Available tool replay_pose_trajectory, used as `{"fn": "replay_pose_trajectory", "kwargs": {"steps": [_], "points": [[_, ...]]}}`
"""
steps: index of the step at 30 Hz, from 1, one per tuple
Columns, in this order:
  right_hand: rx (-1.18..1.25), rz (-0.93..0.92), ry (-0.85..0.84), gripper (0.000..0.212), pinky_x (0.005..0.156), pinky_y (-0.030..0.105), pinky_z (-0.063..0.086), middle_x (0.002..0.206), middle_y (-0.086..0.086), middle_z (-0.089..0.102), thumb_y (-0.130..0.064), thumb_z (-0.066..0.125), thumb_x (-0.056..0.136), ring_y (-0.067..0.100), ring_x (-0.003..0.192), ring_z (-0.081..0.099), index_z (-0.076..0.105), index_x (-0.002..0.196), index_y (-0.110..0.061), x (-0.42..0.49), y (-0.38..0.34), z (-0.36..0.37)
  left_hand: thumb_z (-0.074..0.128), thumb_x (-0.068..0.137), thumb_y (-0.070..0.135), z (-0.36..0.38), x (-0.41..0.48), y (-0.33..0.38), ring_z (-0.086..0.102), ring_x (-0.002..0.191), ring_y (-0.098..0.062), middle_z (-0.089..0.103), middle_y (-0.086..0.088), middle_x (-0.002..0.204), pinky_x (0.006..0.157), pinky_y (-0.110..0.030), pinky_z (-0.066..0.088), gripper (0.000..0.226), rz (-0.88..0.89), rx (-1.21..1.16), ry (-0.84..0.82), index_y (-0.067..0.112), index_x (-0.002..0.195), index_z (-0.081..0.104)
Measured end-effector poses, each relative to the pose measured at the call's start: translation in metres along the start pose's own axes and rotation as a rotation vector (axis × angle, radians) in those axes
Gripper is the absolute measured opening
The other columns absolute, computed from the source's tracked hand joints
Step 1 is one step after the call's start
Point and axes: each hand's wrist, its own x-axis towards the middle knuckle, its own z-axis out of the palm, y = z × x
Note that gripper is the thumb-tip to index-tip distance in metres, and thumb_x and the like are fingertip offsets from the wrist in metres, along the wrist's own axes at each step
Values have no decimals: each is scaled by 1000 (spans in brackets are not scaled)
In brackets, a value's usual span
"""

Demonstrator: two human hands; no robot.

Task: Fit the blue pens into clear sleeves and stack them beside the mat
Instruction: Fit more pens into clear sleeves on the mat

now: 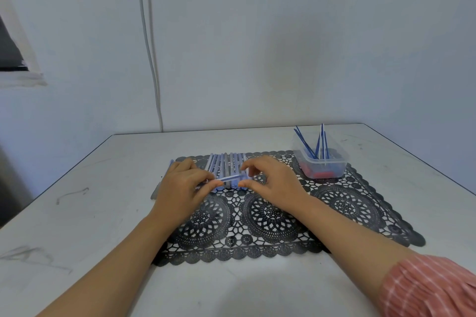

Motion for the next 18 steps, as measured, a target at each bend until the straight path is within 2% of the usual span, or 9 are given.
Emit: {"fn": "replay_pose_trajectory", "kwargs": {"steps": [5, 7, 9, 11, 15, 18], "points": [[-4, -12, 32, 13, 63, 30, 50, 83, -9, 63, -34, 62, 82, 5, 76, 55, 67, 88, -23, 1, 3, 4, 48, 85, 54, 1, 0, 0, 31, 68, -2, 37, 16, 64, 63, -22, 27, 42, 14, 11, -14, 20, 75, 72], [-17, -16, 36, 16, 62, 27, 48, 84, -8, 63, -33, 61, 83, 3, 76, 52, 69, 88, -21, 1, 4, 5, 50, 85, 53, 0, 0, 0, 30, 69, -1, 38, 16, 64, 64, -21, 25, 40, 23, 24, -14, 21, 75, 72], [-31, -21, 29, 27, 62, 25, 46, 84, -9, 63, -42, 54, 85, 0, 76, 49, 70, 89, -20, 0, 4, 5, 50, 85, 52, 0, 0, 0, 31, 69, -1, 39, 16, 64, 64, -21, 25, 39, 26, 26, -12, 21, 76, 72], [-35, -10, 9, 31, 62, 26, 48, 84, -11, 61, -45, 50, 85, 1, 76, 50, 68, 92, -21, 1, 1, 4, 51, 84, 51, 0, 0, 1, 32, 68, -3, 38, 17, 64, 64, -22, 26, 38, 24, 25, -7, 21, 76, 72], [-45, -17, 3, 25, 64, 28, 50, 83, -14, 59, -45, 56, 84, 3, 77, 53, 65, 96, -25, 0, -2, 1, 52, 84, 50, -1, 0, 0, 36, 67, -5, 42, 16, 62, 63, -24, 29, 38, 19, 16, -1, 20, 76, 72], [-26, -16, 17, 12, 63, 31, 51, 83, -10, 62, -32, 62, 83, 5, 76, 55, 67, 90, -23, 0, 0, 3, 51, 84, 51, 0, 0, 0, 38, 67, -6, 51, 11, 60, 63, -23, 28, 39, 32, 19, -1, 20, 76, 73]]}}
